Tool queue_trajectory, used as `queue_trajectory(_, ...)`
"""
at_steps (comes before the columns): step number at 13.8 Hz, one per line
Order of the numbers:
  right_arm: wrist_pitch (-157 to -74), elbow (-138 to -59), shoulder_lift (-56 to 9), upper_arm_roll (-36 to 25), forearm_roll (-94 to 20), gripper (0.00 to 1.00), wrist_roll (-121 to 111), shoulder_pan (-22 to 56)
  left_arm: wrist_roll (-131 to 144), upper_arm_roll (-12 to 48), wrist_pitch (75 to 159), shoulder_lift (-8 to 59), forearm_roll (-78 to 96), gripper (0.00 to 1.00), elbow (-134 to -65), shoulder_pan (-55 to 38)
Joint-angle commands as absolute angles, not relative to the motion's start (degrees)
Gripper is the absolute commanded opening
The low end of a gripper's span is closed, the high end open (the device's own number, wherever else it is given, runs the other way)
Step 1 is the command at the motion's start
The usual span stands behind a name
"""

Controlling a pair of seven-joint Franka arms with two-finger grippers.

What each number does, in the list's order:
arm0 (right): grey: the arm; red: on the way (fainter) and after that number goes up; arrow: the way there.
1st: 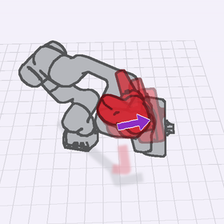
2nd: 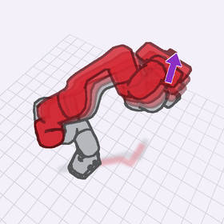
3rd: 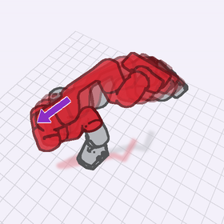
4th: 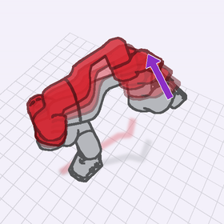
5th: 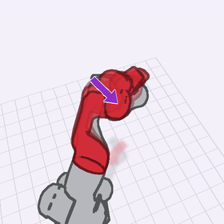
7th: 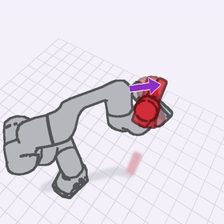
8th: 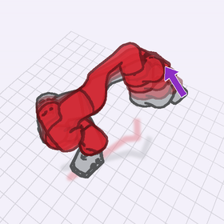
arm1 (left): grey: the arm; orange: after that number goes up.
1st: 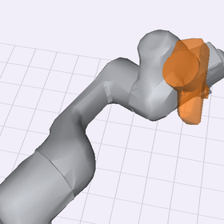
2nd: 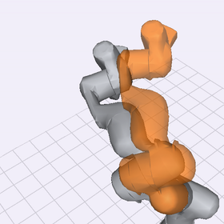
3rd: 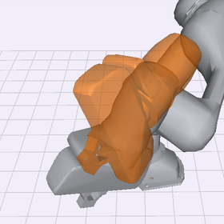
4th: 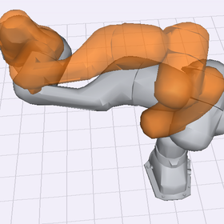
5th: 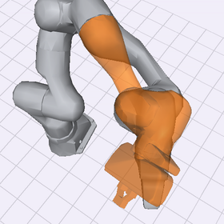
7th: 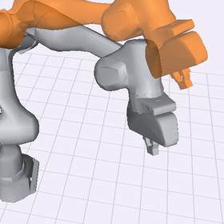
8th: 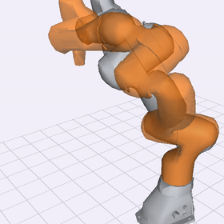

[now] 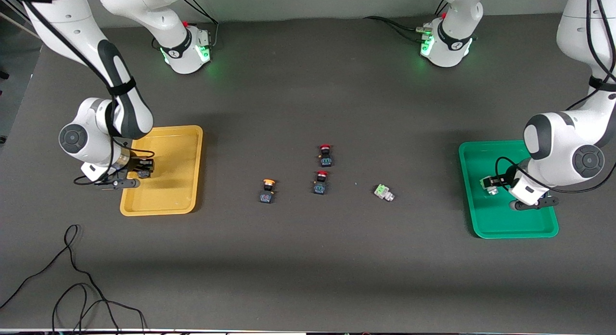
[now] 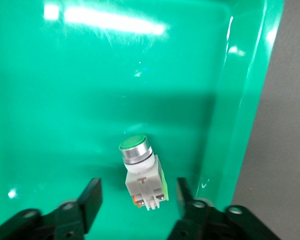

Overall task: Place green and yellow buttons in trays
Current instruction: 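Set the green button in the green tray and open the left gripper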

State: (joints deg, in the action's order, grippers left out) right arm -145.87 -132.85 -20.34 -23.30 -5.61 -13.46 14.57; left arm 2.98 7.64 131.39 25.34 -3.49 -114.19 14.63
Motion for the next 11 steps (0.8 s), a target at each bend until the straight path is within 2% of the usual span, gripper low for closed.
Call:
queue_trajectory(1,-147.0,-133.0,-22.0,-23.0,-13.6,0.00,-20.5,14.3,2.3,7.5,118.6,21.9,-4.4,1.00,-106.7,14.1)
queue_trajectory(3,-146.7,-132.8,-22.3,-22.9,-15.1,0.02,-21.3,14.4,1.8,7.6,107.0,21.3,-4.4,1.00,-97.4,14.1)
queue_trajectory(4,-146.5,-132.7,-22.2,-22.9,-15.1,0.57,-21.2,14.5,1.7,7.7,102.0,21.3,-4.4,1.00,-92.9,14.0)
queue_trajectory(5,-146.3,-132.7,-21.9,-22.9,-15.1,0.98,-21.3,14.5,1.6,7.7,98.6,21.2,-4.3,1.00,-89.4,13.9)
queue_trajectory(6,-145.8,-132.5,-21.7,-22.9,-15.1,1.00,-21.3,14.6,1.7,7.9,96.5,20.8,-4.2,1.00,-87.3,13.8)
queue_trajectory(8,-142.2,-130.9,-20.1,-22.9,-15.1,1.00,-20.6,14.7,3.0,8.9,96.2,20.3,-4.3,1.00,-87.7,11.3)
queue_trajectory(11,-129.3,-123.2,-18.3,-23.3,-15.0,1.00,-20.5,15.4,17.3,9.1,97.3,20.7,-3.3,1.00,-88.8,2.9)
